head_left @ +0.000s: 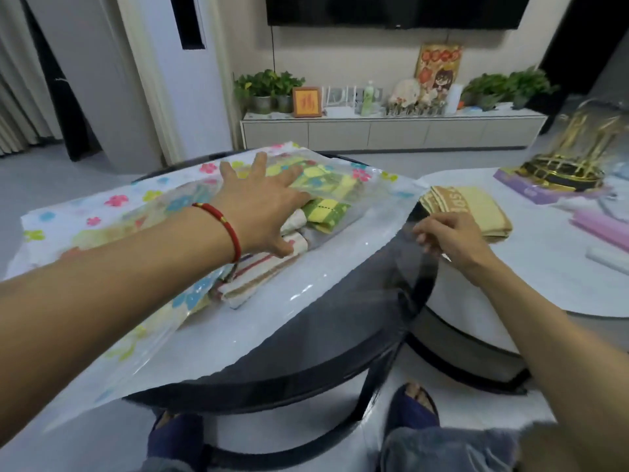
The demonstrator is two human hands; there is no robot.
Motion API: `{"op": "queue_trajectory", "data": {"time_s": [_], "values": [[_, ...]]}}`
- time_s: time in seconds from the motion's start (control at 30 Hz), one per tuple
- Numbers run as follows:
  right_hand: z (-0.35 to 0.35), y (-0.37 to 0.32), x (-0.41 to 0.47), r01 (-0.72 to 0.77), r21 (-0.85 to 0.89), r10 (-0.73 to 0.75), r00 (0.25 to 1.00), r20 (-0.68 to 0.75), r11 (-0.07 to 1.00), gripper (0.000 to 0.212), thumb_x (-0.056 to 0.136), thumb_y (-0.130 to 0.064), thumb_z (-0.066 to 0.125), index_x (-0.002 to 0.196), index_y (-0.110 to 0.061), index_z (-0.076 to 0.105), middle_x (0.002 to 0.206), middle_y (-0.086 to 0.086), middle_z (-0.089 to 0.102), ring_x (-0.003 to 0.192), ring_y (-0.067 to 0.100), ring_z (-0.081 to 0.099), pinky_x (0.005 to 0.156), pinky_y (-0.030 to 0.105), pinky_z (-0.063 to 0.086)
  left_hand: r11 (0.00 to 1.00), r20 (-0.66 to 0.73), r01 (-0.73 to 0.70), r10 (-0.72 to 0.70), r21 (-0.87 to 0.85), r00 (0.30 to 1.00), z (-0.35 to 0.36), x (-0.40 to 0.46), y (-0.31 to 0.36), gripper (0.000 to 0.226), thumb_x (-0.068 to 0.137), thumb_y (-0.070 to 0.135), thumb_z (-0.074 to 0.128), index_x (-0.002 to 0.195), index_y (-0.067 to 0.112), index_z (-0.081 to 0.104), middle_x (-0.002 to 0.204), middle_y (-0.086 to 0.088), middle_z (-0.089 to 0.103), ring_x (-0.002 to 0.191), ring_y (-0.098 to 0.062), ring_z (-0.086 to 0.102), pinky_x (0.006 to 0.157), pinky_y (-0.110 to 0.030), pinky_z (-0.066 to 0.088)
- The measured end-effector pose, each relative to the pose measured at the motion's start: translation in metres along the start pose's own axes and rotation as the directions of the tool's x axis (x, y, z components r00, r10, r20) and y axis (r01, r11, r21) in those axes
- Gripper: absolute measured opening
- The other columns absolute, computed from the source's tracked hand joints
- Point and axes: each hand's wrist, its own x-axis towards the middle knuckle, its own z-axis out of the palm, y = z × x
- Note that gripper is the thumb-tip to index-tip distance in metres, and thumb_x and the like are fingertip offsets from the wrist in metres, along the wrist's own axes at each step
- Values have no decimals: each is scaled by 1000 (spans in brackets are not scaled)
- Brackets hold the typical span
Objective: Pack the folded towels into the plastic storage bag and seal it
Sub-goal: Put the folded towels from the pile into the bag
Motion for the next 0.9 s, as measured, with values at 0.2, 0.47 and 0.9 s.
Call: {"op": "queue_trajectory", "data": {"time_s": [0.2, 0.47, 0.9], "values": [[-38, 77, 55, -204, -462, 49, 945, -324, 863, 28, 93, -16, 59, 114, -7, 75, 123, 20, 72, 111, 42, 64, 92, 40, 50, 998, 121, -52, 46, 46, 992, 6, 57, 38, 74, 74, 50, 75, 140, 31, 46, 164, 9, 11, 144, -47, 14, 97, -80, 29], [-62, 112, 145, -368, -586, 188, 919, -346, 722, 44, 106, -39, 42, 147, -25, 50, 144, 26, 48, 135, 46, 44, 112, 52, 34, 996, 105, -58, 65, -72, 992, 14, 90, 43, 80, 74, 51, 73, 145, 37, 40, 165, 11, 7, 147, -42, 12, 102, -76, 29], [-94, 79, 160, -283, -208, 216, 931, -295, 936, 60, 91, 3, 54, 141, -29, 57, 134, 19, 58, 107, 35, 62, 85, 41, 57, 986, -53, 30, -39, -162, 998, 18, 69, 32, 92, 72, 49, 72, 150, 43, 24, 165, 12, -4, 148, -39, 10, 99, -73, 35]]}}
